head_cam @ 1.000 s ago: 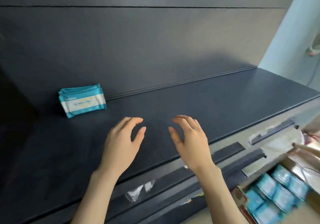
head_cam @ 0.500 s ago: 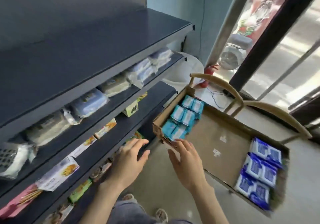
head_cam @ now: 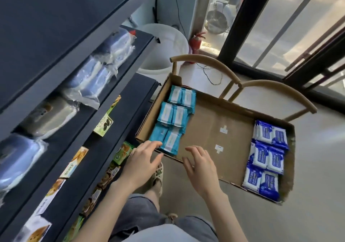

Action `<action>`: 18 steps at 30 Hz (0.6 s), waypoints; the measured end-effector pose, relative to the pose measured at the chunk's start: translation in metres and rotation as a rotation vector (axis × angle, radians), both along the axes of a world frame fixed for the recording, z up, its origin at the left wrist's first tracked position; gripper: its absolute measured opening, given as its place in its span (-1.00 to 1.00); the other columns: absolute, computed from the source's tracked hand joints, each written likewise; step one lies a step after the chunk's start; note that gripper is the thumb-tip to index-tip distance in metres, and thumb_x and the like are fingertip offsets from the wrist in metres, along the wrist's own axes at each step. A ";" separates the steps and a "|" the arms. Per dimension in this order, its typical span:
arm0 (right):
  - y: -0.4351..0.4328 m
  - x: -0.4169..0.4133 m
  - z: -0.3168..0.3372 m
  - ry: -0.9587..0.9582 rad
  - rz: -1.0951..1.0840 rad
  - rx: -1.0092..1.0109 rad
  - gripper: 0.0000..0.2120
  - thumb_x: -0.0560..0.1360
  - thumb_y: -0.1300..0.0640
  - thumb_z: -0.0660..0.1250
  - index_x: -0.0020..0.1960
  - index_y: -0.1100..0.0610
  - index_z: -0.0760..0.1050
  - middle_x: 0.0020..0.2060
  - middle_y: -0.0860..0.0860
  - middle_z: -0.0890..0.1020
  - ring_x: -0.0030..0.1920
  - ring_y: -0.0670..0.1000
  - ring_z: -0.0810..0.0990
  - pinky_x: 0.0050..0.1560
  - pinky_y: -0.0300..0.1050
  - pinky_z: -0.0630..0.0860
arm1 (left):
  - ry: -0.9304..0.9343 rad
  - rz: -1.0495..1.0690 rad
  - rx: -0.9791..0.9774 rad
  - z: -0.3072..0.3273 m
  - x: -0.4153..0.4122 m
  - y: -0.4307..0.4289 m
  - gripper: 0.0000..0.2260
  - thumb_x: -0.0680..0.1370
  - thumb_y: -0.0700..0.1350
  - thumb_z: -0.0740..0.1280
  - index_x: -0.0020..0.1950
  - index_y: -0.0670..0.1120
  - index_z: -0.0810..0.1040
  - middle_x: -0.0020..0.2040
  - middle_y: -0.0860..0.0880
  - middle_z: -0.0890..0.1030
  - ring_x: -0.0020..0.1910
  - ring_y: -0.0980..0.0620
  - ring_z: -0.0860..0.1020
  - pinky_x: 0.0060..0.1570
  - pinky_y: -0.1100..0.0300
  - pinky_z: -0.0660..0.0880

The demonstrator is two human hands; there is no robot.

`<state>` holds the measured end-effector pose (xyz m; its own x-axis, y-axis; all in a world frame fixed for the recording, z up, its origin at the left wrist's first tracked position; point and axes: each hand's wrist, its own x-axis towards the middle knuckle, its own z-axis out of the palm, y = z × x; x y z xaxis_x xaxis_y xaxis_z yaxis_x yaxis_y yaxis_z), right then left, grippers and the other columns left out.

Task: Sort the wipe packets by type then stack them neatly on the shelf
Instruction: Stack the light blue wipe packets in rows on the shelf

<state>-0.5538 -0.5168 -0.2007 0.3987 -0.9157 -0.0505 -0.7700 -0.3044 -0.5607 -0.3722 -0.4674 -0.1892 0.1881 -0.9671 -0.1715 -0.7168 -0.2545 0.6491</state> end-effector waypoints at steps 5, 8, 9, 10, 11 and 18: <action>-0.060 0.042 -0.036 0.030 -0.047 0.159 -0.73 0.56 0.11 0.28 0.22 0.19 0.50 0.14 0.06 0.56 0.13 0.10 0.50 0.09 -0.10 0.39 | 0.034 -0.020 0.153 -0.036 0.041 -0.071 -0.72 0.58 -0.07 0.28 0.29 -0.03 0.47 0.17 0.02 0.53 0.13 0.08 0.49 0.11 0.20 0.42; -0.088 0.060 -0.064 0.043 -0.106 0.259 -0.73 0.57 0.11 0.26 0.23 0.18 0.49 0.15 0.06 0.56 0.14 0.10 0.49 0.09 -0.15 0.35 | 0.068 -0.048 0.252 -0.067 0.058 -0.107 -0.72 0.58 -0.08 0.28 0.29 -0.03 0.45 0.16 0.03 0.51 0.12 0.09 0.48 0.09 0.23 0.41; -0.095 0.064 -0.074 0.053 -0.123 0.297 -0.72 0.58 0.10 0.25 0.24 0.18 0.48 0.16 0.06 0.55 0.15 0.09 0.48 0.09 -0.16 0.34 | 0.078 -0.052 0.289 -0.079 0.061 -0.118 -0.72 0.58 -0.08 0.28 0.29 -0.03 0.45 0.16 0.03 0.51 0.12 0.09 0.49 0.10 0.21 0.41; -0.103 0.068 -0.085 0.060 -0.141 0.335 -0.72 0.59 0.09 0.24 0.26 0.17 0.47 0.17 0.06 0.54 0.16 0.08 0.47 0.09 -0.17 0.34 | 0.090 -0.053 0.322 -0.091 0.064 -0.128 -0.71 0.58 -0.08 0.29 0.29 -0.04 0.45 0.14 0.03 0.51 0.10 0.09 0.49 0.11 0.19 0.42; -0.109 0.071 -0.097 0.062 -0.157 0.375 -0.71 0.59 0.09 0.23 0.26 0.17 0.46 0.18 0.06 0.54 0.17 0.07 0.47 0.10 -0.17 0.33 | 0.103 -0.043 0.350 -0.103 0.067 -0.137 -0.72 0.57 -0.09 0.29 0.28 -0.05 0.45 0.13 0.03 0.51 0.08 0.08 0.48 0.11 0.17 0.43; -0.140 0.087 -0.194 0.060 -0.323 0.604 -0.75 0.58 0.12 0.24 0.23 0.17 0.47 0.15 0.06 0.55 0.17 0.06 0.50 0.02 -0.19 0.31 | 0.168 0.109 0.527 -0.211 0.073 -0.180 -0.70 0.56 -0.16 0.29 0.29 -0.12 0.44 0.16 -0.05 0.51 0.06 0.03 0.48 0.08 0.20 0.39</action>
<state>-0.4671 -0.6568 -0.3943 0.0912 -0.7926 -0.6028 -0.8048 0.2979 -0.5135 -0.2987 -0.6478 -0.4004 0.2106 -0.7191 -0.6622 -0.5663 -0.6419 0.5170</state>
